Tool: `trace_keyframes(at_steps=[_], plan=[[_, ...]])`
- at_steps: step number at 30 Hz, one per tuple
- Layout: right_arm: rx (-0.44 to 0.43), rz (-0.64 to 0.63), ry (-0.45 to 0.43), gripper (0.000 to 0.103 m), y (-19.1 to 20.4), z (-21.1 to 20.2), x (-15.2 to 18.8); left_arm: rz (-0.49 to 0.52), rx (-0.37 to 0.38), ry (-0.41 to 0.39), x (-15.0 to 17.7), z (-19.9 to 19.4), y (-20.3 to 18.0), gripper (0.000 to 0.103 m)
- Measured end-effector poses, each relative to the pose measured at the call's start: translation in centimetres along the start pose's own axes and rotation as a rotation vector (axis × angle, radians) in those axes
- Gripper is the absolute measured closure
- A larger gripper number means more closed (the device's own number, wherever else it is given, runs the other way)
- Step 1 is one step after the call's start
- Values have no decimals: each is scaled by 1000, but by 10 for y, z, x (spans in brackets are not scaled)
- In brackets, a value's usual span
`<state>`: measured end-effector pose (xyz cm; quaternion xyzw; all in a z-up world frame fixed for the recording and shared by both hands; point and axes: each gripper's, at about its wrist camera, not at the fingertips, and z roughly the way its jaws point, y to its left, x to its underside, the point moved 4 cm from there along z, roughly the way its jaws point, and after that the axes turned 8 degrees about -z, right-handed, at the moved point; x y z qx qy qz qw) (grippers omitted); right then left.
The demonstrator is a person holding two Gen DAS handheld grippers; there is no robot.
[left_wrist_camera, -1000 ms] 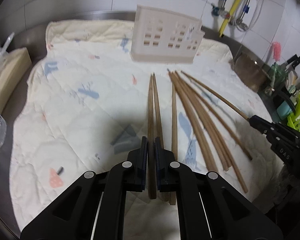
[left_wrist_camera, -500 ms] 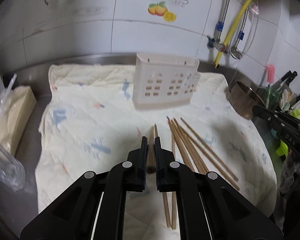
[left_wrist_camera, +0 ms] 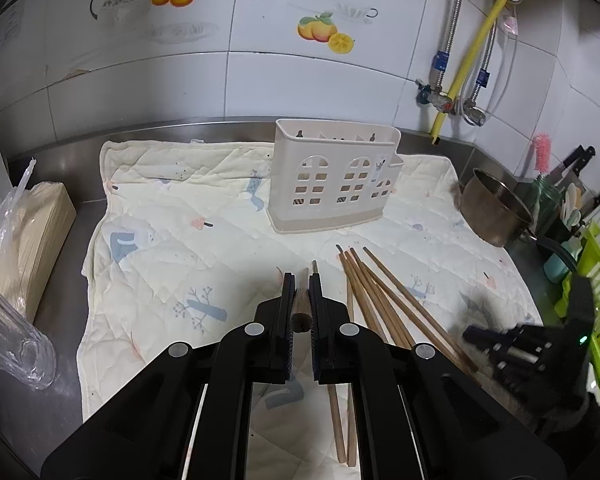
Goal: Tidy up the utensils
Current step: 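Lift the left tool's chopstick upright over the white holder while the right tool carries its own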
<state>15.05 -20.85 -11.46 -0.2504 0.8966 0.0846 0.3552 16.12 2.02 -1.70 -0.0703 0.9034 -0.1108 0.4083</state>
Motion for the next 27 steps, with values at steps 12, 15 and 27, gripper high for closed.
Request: trace_keyframes(at_steps=[12,15,27], plan=[[-8,14,28,93,-2,17,19,4,-11,4,0,2,-2,97],[-22,40,23,93,-5,17,21,3,-11,2,0,2,-3,97],[39,-13,-118,96,-2,-31,-21,30,-23,-5,-11,1,-7,97]])
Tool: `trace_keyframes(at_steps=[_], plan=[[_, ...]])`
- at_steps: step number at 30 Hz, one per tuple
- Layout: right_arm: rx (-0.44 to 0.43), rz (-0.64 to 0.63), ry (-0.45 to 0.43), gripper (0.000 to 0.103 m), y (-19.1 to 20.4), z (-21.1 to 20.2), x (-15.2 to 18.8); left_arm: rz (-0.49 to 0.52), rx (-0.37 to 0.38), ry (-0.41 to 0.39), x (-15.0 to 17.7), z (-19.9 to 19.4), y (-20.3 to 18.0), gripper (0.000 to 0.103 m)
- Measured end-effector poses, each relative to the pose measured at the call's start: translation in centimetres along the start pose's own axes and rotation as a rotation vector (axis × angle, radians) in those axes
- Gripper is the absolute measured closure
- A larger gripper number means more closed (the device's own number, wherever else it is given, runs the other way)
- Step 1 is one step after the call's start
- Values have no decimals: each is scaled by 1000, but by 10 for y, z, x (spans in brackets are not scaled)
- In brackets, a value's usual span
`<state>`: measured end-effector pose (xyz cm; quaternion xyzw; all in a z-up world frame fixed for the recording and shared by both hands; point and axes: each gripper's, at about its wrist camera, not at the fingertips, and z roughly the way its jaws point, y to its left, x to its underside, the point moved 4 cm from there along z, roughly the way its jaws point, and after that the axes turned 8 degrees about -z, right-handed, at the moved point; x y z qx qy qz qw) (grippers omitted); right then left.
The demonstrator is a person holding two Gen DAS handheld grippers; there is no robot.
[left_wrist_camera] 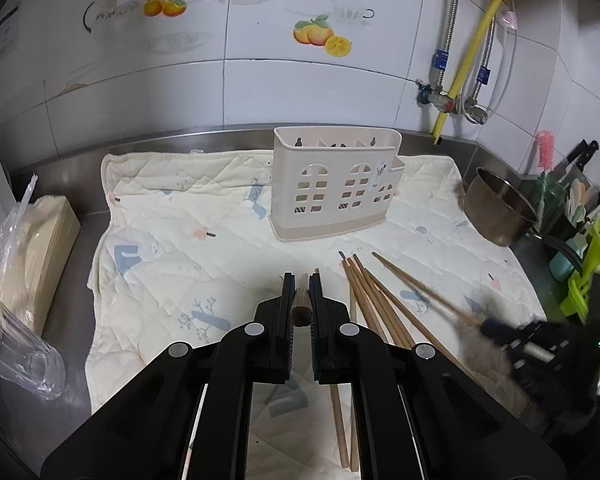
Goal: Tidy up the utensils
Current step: 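Lift the left tool's chopstick upright over the white holder while the right tool carries its own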
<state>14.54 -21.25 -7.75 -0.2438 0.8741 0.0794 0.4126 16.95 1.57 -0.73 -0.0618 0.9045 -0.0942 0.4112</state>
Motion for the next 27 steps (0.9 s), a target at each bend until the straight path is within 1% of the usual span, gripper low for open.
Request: trace_keyframes(at_steps=[3,7,9,11,15,17,20,22,24,27], plan=[[16,-22,-79,96,-4,-21,-33,9,-1,2,-6,1,-3,97],[2,-59,-143,96,-8,-35,-81,23,-3,5,-17,3,-7,97],[-1,-79,-156,97,-10,-38,-103,25,9,6,-26,1,-9,97],[-12,-88,-151,97,-13,-38,-121,28,15,1,-35,-3,-11,97],[-8,-116,-147,97,-22,-40,-157,35,43,-26,-56,-19,-17,97],[-7,-127,-154,97,-25,-44,-175,38,65,-51,-72,-30,-23,97],[-11,-128,-172,97,-32,-48,-201,64,71,-96,-94,-43,-34,97],[-12,-125,-179,97,-34,-49,-207,76,77,-123,-108,-50,-42,97],[-2,-124,-195,97,-38,-53,-220,88,84,-155,-124,-57,-49,97],[0,-113,-216,97,-45,-57,-240,107,71,-206,-147,-65,-57,97]])
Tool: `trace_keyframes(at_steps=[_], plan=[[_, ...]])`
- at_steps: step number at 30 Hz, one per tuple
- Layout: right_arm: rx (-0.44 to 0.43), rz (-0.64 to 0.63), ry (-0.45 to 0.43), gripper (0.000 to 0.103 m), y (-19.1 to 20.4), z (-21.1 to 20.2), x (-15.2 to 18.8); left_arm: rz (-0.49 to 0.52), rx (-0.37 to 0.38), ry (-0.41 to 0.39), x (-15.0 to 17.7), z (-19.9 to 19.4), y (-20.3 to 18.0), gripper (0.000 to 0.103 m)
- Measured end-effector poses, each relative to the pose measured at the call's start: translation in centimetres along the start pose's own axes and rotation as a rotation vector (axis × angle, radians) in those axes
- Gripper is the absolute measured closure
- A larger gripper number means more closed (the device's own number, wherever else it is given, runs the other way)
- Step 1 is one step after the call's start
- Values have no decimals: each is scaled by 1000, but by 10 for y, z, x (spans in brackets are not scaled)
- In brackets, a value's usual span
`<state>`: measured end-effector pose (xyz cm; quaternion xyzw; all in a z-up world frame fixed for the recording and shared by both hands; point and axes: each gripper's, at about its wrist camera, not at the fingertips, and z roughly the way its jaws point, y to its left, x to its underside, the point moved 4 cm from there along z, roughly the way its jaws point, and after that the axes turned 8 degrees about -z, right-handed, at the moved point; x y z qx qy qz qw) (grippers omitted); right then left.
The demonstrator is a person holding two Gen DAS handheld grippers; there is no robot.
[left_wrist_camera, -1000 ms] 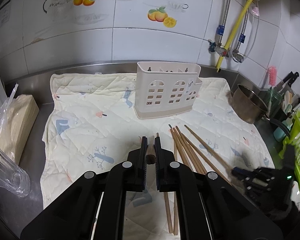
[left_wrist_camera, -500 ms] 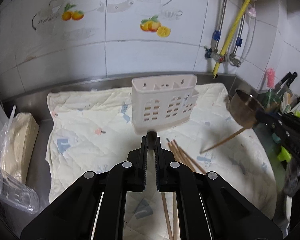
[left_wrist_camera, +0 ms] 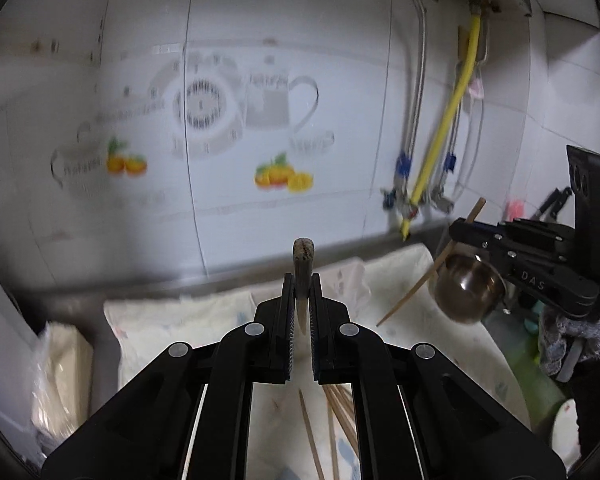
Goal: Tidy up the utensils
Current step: 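Lift the left tool's chopstick upright over the white holder while the right tool carries its own, then lower the left tool's chopstick into the holder and open while the right tool does likewise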
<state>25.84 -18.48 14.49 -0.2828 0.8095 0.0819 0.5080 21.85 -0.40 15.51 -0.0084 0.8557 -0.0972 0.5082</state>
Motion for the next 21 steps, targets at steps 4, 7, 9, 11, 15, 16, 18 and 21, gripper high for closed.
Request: trace_keyframes(at_steps=[4,7,9,11,15,16,18,21], plan=[[20,11,-32,97,-12,4,-22,6,-37,-28,-24,13,1,97],[30,29,-46,97,-20,14,-32,-2,-76,-10,-31,37,7,98],[43,33,-43,97,-24,24,-34,-10,-82,19,-27,52,12,98],[52,37,-31,97,-26,35,-33,-23,-87,50,-21,67,18,98],[53,52,6,97,-30,62,-18,-51,-82,106,-7,90,29,97],[50,59,16,97,-32,69,-13,-53,-86,116,-3,94,31,97],[48,73,41,97,-34,83,-3,-61,-86,140,3,103,36,97],[47,81,73,97,-36,98,7,-75,-78,173,12,113,41,97]])
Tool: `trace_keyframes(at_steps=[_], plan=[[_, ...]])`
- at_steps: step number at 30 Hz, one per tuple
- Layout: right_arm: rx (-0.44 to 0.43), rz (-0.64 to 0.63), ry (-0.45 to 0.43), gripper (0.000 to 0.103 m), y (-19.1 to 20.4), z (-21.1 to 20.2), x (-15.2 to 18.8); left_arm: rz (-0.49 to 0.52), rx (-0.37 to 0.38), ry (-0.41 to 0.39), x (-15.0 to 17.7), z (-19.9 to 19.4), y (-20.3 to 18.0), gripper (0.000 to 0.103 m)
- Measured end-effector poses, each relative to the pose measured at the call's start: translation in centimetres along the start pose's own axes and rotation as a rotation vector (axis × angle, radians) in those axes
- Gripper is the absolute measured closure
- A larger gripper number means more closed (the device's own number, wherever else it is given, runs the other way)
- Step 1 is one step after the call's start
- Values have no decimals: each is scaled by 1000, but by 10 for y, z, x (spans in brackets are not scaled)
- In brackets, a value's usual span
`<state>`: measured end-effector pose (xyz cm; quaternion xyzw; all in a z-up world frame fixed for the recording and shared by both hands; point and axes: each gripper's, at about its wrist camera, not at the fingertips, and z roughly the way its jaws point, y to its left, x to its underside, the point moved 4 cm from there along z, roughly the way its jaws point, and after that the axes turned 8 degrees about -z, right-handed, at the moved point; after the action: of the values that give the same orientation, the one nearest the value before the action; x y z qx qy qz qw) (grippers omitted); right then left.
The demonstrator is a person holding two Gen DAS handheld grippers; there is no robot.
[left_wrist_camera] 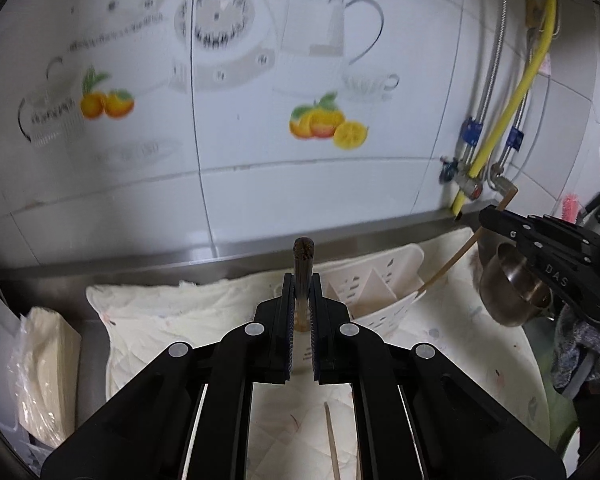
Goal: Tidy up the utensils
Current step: 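Lower the left tool's chopstick into the holder and open while the right tool does likewise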
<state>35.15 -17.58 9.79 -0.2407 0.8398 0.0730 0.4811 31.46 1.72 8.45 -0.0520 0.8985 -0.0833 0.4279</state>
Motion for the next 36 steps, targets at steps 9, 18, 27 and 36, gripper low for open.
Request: trace_keyframes(at_steps=[9,18,27,36], plan=[[-2,26,50,96,-4,25,16,-21,4,43,8,18,11,97],[22,10,3,88,-1,10,8,-31,12,18,6,5,13,94],[23,17,-70,80,19,-56,23,-41,34,-30,34,-44,14,94],[-53,37,-21,80,69,-89,115,-76,84,-7,113,-77,23,94]])
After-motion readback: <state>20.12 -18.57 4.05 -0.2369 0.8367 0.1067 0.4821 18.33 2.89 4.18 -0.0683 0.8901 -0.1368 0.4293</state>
